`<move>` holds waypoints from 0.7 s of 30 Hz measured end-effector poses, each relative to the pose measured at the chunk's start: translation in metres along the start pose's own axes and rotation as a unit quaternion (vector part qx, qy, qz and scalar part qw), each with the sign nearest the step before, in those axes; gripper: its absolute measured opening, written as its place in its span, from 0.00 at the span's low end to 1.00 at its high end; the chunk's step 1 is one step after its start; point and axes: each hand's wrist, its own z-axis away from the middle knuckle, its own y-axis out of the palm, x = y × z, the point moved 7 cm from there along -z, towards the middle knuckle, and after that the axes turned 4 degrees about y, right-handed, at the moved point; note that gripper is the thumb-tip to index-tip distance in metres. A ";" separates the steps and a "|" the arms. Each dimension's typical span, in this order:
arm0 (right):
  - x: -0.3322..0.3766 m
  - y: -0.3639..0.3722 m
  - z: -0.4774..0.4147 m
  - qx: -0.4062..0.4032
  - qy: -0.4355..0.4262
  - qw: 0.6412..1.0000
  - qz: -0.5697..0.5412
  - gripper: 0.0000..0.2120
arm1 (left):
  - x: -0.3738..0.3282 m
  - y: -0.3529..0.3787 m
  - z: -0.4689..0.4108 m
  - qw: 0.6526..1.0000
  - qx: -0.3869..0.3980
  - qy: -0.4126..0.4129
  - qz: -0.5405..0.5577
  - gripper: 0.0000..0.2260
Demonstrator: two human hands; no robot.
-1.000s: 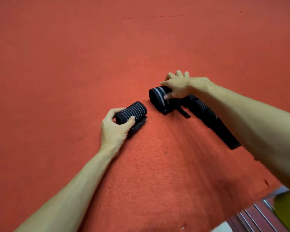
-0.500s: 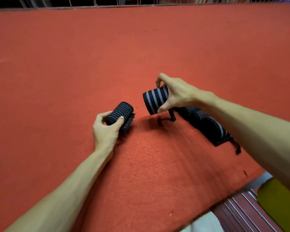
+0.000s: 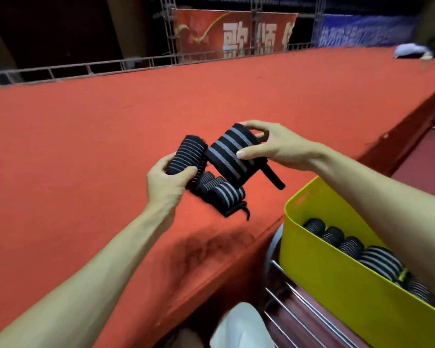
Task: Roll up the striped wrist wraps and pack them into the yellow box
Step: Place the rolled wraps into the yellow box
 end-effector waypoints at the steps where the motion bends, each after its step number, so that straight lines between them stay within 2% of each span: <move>1: -0.006 -0.017 0.016 -0.016 0.010 1.000 -0.022 0.20 | 0.006 0.008 -0.007 1.000 -0.015 0.012 0.012 0.25; 3: -0.018 -0.046 0.045 -0.041 0.029 0.998 -0.042 0.16 | 0.018 0.030 -0.014 1.000 -0.013 0.018 0.008 0.27; 7: -0.052 -0.104 0.098 -0.110 0.065 0.991 -0.038 0.20 | 0.016 0.109 -0.007 0.998 0.054 0.022 0.006 0.18; 9: -0.077 -0.125 0.120 -0.114 0.102 0.988 -0.025 0.21 | 0.018 0.143 -0.004 0.995 0.099 0.025 -0.016 0.14; 13: -0.136 -0.143 0.156 -0.069 0.223 0.972 0.027 0.22 | 0.023 0.198 0.002 0.975 0.199 0.068 -0.077 0.11; 17: -0.188 -0.140 0.171 -0.031 0.294 0.954 0.049 0.23 | 0.036 0.229 0.003 0.943 0.288 0.073 -0.149 0.16; 21: -0.222 -0.121 0.171 0.042 0.361 0.926 0.103 0.23 | 0.047 0.242 0.004 0.920 0.317 0.099 -0.209 0.16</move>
